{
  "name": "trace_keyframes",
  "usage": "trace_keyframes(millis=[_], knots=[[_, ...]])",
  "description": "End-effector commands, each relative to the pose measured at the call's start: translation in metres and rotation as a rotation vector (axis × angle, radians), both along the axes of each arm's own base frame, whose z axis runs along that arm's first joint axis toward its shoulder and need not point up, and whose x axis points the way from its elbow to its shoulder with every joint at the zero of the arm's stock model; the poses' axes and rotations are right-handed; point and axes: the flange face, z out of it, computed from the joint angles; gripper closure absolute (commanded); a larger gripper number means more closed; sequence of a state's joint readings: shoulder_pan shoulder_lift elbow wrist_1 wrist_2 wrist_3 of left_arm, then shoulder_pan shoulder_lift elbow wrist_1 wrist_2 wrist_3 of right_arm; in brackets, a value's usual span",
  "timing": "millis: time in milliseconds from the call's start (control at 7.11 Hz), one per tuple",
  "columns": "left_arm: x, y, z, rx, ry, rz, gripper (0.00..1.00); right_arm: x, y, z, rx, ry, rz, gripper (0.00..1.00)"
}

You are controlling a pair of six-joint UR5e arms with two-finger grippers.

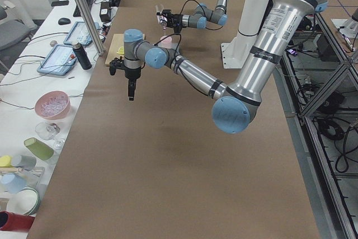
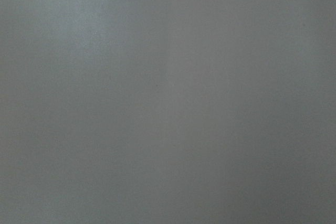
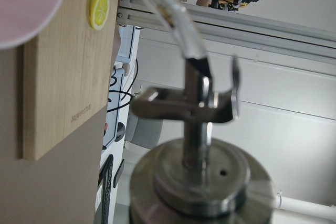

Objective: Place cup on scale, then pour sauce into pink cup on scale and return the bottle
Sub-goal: 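Tilt the bottle spout over the pink cup with the right gripper to pour, then turn the bottle upright and carry it back to its spot with the right gripper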

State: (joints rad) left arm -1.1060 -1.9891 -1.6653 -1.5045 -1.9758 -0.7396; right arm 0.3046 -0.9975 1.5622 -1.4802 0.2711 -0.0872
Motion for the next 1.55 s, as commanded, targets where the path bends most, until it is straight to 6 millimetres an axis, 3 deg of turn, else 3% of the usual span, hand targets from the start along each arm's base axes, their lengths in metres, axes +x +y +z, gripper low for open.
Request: trace_keyframes(millis=[0, 281, 422, 703, 844, 1125, 1406], knots=[[0.0, -0.001, -0.005, 0.018, 0.011, -0.004, 0.01, 0.005, 0.002, 0.015, -0.032, -0.233, -0.031, 1.0], [0.001, -0.001, -0.01, 0.027, 0.016, -0.005, 0.01, 0.017, 0.004, 0.015, -0.102, -0.425, -0.065, 1.0], [0.0, 0.0, -0.015, 0.036, 0.021, -0.006, 0.01, 0.042, 0.005, 0.018, -0.137, -0.538, -0.063, 1.0], [-0.003, 0.005, -0.025, 0.052, 0.03, -0.009, 0.01, 0.125, -0.01, 0.015, -0.228, -0.714, -0.071, 1.0], [-0.005, 0.01, -0.033, 0.065, 0.037, -0.011, 0.01, 0.153, -0.019, 0.024, -0.268, -0.843, -0.053, 1.0], [-0.007, 0.012, -0.038, 0.073, 0.04, -0.012, 0.01, 0.211, -0.03, 0.108, -0.293, -1.125, -0.056, 1.0], [-0.007, 0.013, -0.043, 0.081, 0.045, -0.014, 0.01, 0.253, -0.052, 0.22, -0.27, -1.329, -0.097, 1.0]])
